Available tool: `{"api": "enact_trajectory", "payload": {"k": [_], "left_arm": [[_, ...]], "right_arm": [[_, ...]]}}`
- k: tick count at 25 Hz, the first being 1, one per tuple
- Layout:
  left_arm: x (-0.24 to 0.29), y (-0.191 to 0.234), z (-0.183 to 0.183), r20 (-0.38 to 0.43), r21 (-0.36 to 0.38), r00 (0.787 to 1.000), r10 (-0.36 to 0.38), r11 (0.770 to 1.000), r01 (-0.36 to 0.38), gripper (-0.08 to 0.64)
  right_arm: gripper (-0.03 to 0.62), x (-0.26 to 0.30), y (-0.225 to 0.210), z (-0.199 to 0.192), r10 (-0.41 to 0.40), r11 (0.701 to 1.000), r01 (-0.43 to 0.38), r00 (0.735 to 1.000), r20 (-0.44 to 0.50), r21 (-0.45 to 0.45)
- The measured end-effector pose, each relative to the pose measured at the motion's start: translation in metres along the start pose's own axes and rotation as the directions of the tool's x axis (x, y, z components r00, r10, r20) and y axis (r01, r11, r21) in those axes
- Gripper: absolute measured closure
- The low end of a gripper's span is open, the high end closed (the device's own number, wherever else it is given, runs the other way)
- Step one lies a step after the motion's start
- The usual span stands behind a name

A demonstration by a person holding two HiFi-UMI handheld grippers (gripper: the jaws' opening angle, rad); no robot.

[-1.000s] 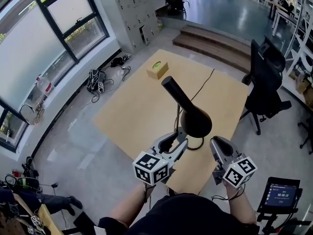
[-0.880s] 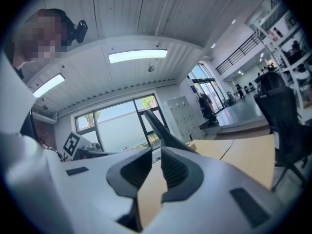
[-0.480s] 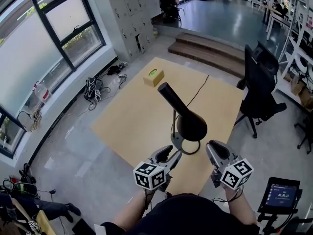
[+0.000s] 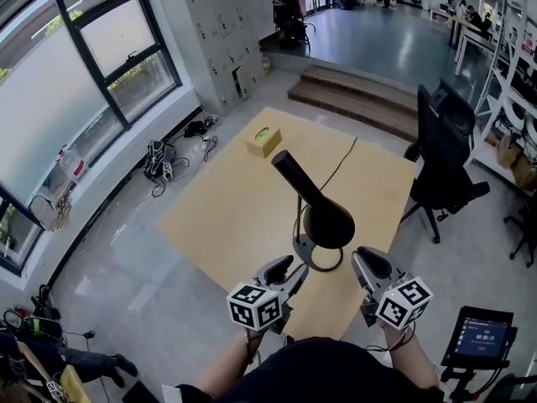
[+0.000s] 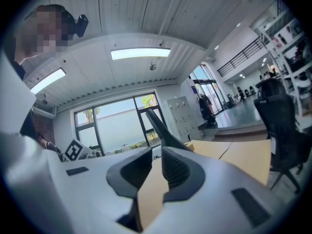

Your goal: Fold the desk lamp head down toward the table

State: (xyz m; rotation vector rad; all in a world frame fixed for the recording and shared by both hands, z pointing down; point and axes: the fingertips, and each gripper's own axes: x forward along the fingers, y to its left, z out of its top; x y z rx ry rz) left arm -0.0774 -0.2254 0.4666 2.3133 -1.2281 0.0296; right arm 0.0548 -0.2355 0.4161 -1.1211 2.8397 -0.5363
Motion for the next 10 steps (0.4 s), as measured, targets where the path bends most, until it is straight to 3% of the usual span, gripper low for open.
{"api": "enact_trajectory", "payload": {"k": [10], "left_arm": [[-0.003, 0.002, -0.014, -0.029, -0.022, 1.000, 0.003, 1.000, -0.004, 0.370]], "right_arm": [[0.540, 0.001, 0.000, -0.013, -0.005, 0.999, 0.006, 1.000, -0.021, 0.032]]}}
